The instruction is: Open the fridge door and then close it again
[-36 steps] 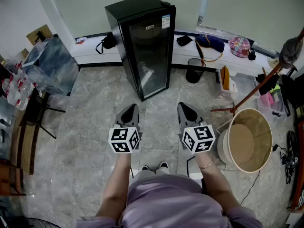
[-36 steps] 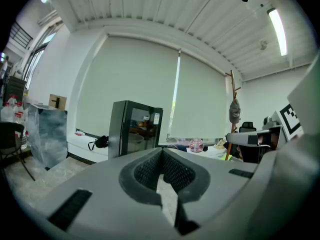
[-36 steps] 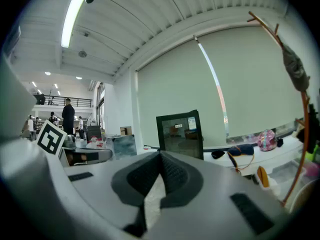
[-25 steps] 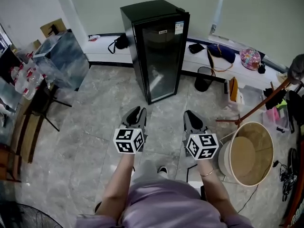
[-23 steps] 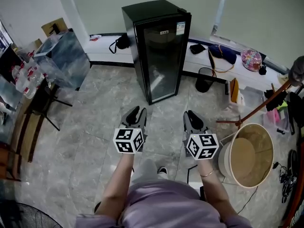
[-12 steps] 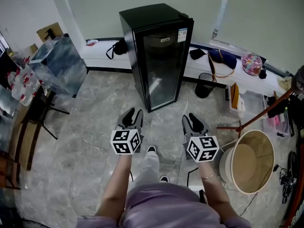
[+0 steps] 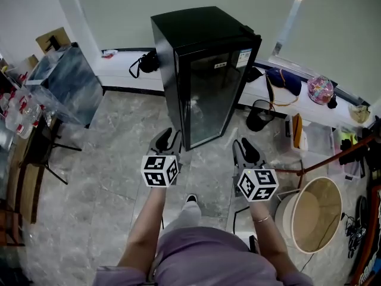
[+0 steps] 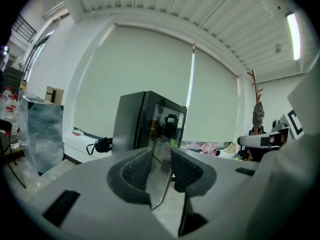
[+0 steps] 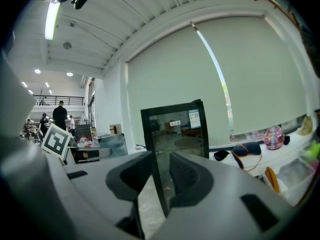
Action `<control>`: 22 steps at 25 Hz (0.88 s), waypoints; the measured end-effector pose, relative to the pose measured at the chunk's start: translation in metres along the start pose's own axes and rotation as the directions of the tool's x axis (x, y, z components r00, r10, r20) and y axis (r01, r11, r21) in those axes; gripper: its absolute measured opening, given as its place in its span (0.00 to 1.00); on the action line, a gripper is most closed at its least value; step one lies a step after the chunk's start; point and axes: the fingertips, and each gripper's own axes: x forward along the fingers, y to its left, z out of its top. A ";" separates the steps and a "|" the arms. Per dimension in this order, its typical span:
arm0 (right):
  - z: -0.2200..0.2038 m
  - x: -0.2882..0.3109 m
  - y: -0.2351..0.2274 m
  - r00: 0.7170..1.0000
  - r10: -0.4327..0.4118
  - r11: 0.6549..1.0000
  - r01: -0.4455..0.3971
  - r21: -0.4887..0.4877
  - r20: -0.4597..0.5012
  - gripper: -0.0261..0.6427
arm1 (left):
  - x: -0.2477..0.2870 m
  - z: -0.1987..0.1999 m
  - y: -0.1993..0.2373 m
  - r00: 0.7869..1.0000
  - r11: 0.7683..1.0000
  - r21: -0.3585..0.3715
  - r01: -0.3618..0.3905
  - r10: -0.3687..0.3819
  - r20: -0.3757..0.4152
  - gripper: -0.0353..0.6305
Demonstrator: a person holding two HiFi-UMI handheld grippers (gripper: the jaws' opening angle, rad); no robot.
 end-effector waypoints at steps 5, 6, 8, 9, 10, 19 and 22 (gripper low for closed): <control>0.016 0.041 0.001 0.999 -0.031 1.000 0.031 -0.004 0.022 0.19 | 0.038 0.015 0.027 0.999 0.999 0.024 0.032 -0.032 -0.004 0.22; 0.019 0.047 0.001 0.999 -0.034 0.999 0.034 -0.009 0.022 0.19 | 0.044 0.017 0.031 0.999 0.999 0.026 0.036 -0.036 -0.005 0.22; 0.022 0.057 0.003 0.999 -0.040 0.999 0.040 -0.018 0.020 0.19 | 0.055 0.018 0.039 0.999 0.999 0.027 0.042 -0.042 -0.008 0.22; 0.023 0.062 0.004 0.999 -0.042 0.999 0.043 -0.022 0.018 0.19 | 0.061 0.019 0.043 0.999 0.999 0.027 0.045 -0.044 -0.009 0.22; 0.024 0.067 0.004 0.999 -0.045 0.999 0.045 -0.026 0.016 0.19 | 0.067 0.020 0.046 0.999 0.999 0.026 0.048 -0.048 -0.010 0.22; 0.023 0.107 0.002 0.999 -0.039 0.999 0.039 -0.028 -0.010 0.19 | 0.121 0.017 0.060 0.997 0.996 0.037 0.075 -0.074 -0.036 0.21; 0.022 0.119 -0.004 0.999 -0.034 0.999 0.034 -0.020 -0.014 0.19 | 0.138 0.015 0.063 0.996 0.997 0.039 0.073 -0.071 -0.047 0.21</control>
